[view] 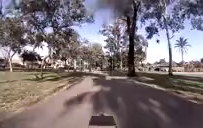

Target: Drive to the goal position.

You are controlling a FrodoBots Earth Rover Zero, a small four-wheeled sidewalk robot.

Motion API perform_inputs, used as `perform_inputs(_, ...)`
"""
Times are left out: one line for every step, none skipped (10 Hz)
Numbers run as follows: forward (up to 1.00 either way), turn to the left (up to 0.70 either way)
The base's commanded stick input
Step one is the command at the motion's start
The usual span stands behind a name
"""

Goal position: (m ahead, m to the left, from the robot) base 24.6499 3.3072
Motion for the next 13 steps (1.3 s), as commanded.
perform_inputs(1.00, 0.00)
perform_inputs(1.00, 0.00)
perform_inputs(1.00, 0.00)
perform_inputs(1.00, 0.00)
perform_inputs(1.00, 0.00)
perform_inputs(1.00, 0.00)
perform_inputs(1.00, 0.00)
perform_inputs(1.00, 0.00)
perform_inputs(1.00, 0.00)
perform_inputs(1.00, 0.00)
perform_inputs(1.00, 0.00)
perform_inputs(1.00, 0.00)
perform_inputs(1.00, 0.00)
